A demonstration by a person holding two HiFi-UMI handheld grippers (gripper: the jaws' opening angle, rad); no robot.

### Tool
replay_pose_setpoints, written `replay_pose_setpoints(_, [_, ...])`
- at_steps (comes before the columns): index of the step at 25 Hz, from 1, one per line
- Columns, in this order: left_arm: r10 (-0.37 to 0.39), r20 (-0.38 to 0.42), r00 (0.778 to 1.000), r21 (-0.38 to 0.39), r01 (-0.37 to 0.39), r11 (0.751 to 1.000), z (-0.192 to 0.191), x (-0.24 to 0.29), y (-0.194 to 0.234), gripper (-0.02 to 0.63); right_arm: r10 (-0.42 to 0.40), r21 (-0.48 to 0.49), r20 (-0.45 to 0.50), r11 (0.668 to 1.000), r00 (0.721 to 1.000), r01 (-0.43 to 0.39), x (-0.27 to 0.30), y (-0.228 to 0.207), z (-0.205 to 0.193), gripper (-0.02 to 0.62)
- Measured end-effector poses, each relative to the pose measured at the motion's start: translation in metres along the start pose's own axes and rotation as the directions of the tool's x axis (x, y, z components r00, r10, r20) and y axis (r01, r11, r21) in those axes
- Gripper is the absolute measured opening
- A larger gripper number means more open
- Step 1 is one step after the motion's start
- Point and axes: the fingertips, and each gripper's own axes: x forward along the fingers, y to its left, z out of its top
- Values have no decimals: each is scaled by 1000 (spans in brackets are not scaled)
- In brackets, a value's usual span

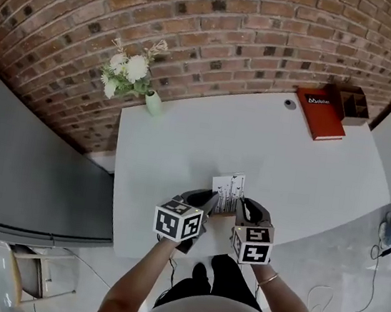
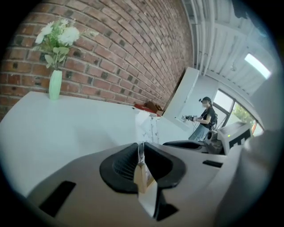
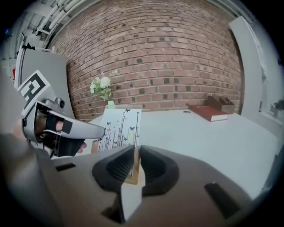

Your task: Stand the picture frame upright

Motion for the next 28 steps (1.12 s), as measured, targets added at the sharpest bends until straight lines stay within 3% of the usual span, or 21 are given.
replay_pose_setpoints(9, [27, 65, 998, 176, -38, 984, 5, 5, -5, 35, -42, 14, 45, 999, 998, 42, 6, -6, -2, 48])
replay_pose_setpoints(28, [49, 69, 996, 216, -63, 974, -12, -6, -1, 37, -40, -55, 51, 998, 998, 43, 4, 5, -12, 48])
